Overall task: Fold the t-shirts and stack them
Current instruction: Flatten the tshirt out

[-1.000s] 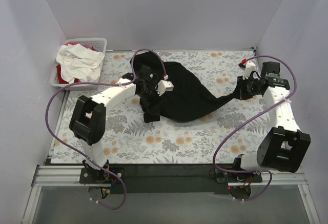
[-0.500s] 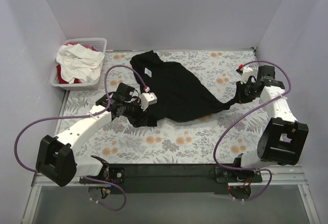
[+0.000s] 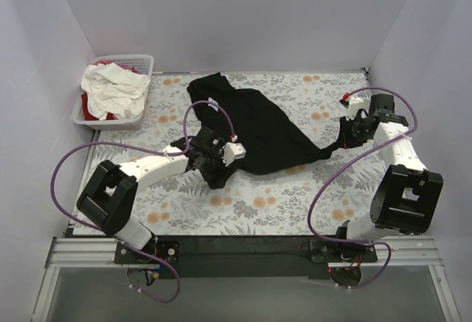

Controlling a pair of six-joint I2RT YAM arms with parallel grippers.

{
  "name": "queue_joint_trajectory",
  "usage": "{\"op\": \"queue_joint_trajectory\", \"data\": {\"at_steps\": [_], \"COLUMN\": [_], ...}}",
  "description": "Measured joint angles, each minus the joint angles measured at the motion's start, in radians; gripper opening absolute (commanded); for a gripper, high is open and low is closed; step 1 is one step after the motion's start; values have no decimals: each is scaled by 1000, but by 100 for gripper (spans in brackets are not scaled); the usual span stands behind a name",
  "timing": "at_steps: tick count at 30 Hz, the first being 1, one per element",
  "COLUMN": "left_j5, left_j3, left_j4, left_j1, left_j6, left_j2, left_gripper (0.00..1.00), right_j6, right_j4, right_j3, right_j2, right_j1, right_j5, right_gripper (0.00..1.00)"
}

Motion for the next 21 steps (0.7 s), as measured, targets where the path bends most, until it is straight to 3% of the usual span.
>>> {"op": "queue_joint_trajectory", "data": {"at_steps": [6,9,10,14,21], "left_j5": [-80,-107,-114,-153,-159], "left_j3": [8,14,14,3,-58], "left_j4": [82,115,123,159,137], "left_j1": [-3,-4,-4,-4,-3], "left_j6": [-2,0,1,5,10], "left_j2": [112,121,126,128,57], "left_gripper": [54,44,40,1,0], "right_j6": [0,-1,-1,-2,-2], "right_j4": [6,6,6,6,6], "right_j3": [0,0,0,0,0], "right_j2": [18,27,30,32,32], "right_j1": [0,0,0,0,0], "right_j5": [0,1,1,1,-6], "right_gripper": [1,1,1,1,1]}}
